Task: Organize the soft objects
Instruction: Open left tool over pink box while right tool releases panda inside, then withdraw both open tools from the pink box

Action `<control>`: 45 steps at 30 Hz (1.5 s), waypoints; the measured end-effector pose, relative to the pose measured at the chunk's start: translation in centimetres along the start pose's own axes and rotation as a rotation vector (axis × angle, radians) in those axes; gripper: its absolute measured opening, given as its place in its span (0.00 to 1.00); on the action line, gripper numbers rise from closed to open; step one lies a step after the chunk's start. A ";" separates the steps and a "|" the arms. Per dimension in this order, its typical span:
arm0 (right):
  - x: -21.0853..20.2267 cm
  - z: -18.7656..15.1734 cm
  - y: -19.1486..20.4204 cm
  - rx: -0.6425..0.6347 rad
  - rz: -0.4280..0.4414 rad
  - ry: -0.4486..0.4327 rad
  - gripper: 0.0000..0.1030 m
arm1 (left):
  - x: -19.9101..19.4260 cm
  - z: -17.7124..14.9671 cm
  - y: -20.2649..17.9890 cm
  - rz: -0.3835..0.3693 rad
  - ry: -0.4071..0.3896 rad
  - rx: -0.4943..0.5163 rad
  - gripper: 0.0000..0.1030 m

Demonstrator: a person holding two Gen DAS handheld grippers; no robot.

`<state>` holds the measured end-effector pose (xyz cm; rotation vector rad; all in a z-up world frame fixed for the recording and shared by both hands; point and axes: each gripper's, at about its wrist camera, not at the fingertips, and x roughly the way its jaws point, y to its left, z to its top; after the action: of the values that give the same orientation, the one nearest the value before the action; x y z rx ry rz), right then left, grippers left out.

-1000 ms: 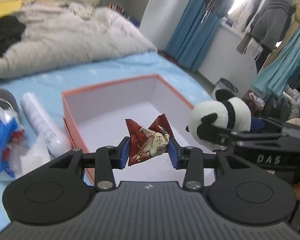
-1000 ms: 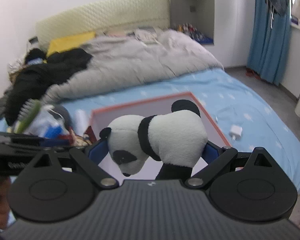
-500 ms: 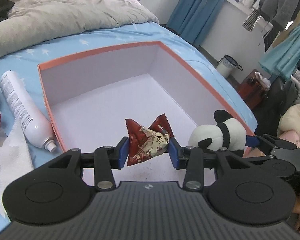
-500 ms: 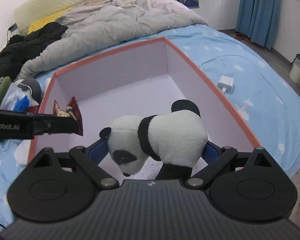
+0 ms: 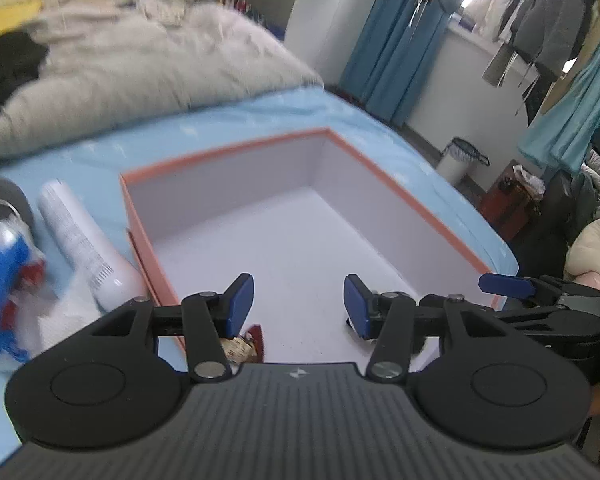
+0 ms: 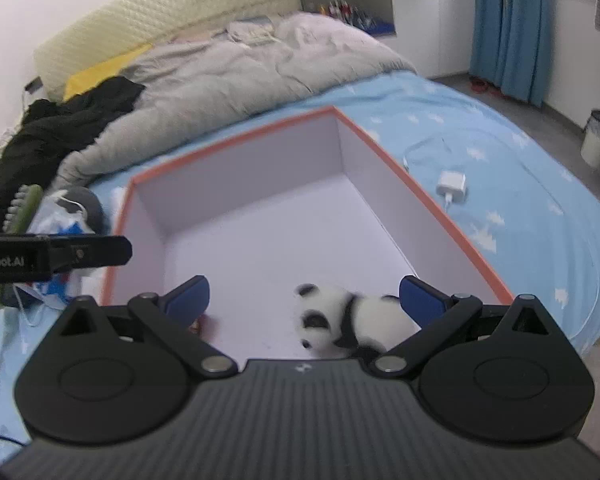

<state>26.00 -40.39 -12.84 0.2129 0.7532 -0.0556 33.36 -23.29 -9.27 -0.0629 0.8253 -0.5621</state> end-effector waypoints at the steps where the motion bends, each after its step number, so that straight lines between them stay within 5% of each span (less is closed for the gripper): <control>1: -0.5 0.0 0.3 -0.003 0.005 -0.015 1.00 | -1.0 0.0 -0.1 0.003 -0.017 0.007 0.54; 10: -5.0 -0.8 4.4 -0.060 0.065 -0.134 1.00 | -8.8 -2.3 1.0 0.029 -0.164 0.027 0.55; 20: -7.5 -3.4 9.3 -0.128 0.152 -0.181 1.00 | -14.9 -5.8 3.1 0.088 -0.236 -0.023 0.55; 28: -8.5 -5.8 13.3 -0.186 0.191 -0.198 1.00 | -17.8 -9.7 4.3 0.169 -0.260 -0.032 0.55; 45: -8.8 -11.9 18.3 -0.223 0.286 -0.106 1.00 | -22.0 -18.4 9.5 0.279 -0.237 -0.213 0.55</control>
<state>13.88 -20.21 -12.16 0.1021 0.6122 0.2858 12.65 -1.27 -9.50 -0.2029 0.6461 -0.1975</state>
